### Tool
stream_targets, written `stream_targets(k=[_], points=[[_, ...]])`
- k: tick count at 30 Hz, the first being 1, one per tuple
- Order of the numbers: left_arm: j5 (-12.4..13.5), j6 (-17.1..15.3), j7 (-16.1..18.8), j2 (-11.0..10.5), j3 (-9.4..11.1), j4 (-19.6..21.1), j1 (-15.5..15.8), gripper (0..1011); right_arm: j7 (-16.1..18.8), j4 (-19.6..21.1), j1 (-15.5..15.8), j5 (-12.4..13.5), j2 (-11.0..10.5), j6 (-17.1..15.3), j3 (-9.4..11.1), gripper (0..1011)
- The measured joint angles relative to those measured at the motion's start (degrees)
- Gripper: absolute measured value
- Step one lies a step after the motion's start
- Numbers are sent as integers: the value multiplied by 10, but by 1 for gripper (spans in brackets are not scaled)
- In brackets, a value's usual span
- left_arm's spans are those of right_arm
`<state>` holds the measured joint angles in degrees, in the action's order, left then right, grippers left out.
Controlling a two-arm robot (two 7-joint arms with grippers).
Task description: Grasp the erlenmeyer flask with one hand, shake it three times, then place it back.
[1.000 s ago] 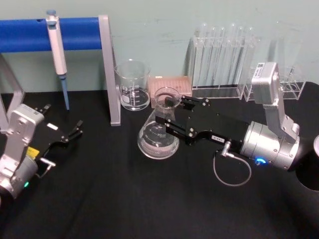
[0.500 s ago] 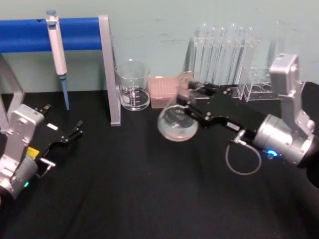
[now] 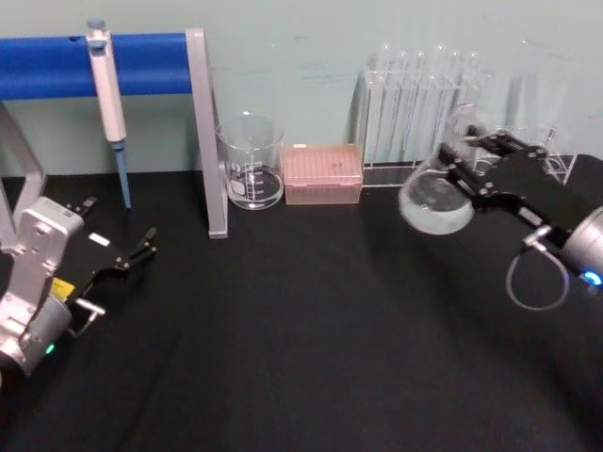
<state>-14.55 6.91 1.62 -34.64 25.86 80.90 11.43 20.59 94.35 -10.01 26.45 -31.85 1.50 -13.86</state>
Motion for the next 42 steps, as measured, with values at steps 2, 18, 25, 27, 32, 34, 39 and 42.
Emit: stream_targets(k=[2, 18, 25, 27, 32, 34, 39, 42], points=[[0, 0, 0, 0, 0, 0, 0, 1001, -9, 2, 8, -3, -2, -4, 12, 456], [0, 0, 0, 0, 0, 0, 0, 1001, 2, -8, 8, -21, 11, -18, 34, 453], [0, 0, 0, 0, 0, 0, 0, 1001, 56, -22, -21, -16, 20, -17, 3, 453], [0, 0, 0, 0, 0, 0, 0, 1001, 81, -27, -35, -10, 24, -14, -16, 453], [0, 0, 0, 0, 0, 0, 0, 1001, 115, -35, -58, 2, 30, -11, -47, 456], [0, 0, 0, 0, 0, 0, 0, 1001, 130, -38, -67, 7, 34, -10, -60, 453], [0, 0, 0, 0, 0, 0, 0, 1001, 152, -41, -81, 16, 38, -9, -84, 453], [0, 0, 0, 0, 0, 0, 0, 1001, 163, -43, -86, 21, 39, -9, -96, 453]])
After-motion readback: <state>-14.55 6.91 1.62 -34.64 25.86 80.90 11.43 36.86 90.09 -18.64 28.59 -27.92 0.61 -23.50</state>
